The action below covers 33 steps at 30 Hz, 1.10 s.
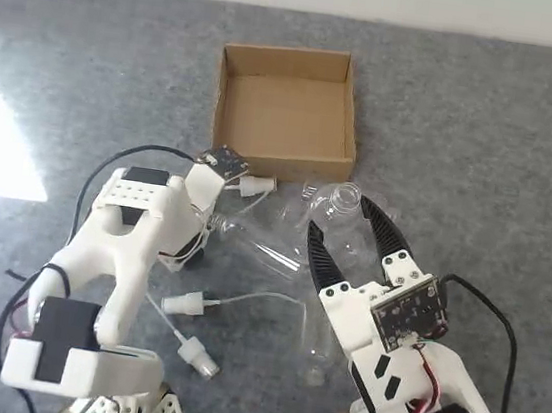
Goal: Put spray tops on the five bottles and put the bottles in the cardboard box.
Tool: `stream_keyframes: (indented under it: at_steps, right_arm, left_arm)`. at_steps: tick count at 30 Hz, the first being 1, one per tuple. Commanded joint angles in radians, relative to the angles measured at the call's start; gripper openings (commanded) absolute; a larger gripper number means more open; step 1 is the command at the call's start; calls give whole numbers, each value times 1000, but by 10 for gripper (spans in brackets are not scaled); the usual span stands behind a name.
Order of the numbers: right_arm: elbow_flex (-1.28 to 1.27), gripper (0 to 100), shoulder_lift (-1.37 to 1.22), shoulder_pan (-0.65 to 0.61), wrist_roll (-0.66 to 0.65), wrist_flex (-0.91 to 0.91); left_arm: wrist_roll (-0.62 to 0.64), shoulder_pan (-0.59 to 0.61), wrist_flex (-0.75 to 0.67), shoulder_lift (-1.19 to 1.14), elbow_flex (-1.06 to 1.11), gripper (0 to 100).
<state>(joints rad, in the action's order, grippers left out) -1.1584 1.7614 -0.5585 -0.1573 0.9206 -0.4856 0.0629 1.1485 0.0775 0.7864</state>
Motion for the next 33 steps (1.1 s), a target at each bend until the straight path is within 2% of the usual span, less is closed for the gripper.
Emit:
stream_keyframes:
  at_steps: [1,4,19,23,27,30,33]
  right_arm:
    - [8,102,-1,15,9,-25]
    - [8,102,-1,15,9,-25]
    - [8,102,-2,15,8,-25]
    - [8,102,-2,15,8,-25]
    - [8,102,-1,15,8,-25]
    - [8,102,-1,15,8,-25]
    - [8,102,-2,15,8,-25]
  left_arm:
    - [-34,3,78,5,-58,12]
    - [-78,9,155,41,-67,11]
    - [-104,20,460,480,-61,12]
    - [-132,137,470,514,-68,12]
    - [-121,321,385,519,-70,12]
    - [-32,443,308,512,-64,12]
    - [91,497,273,512,-64,12]
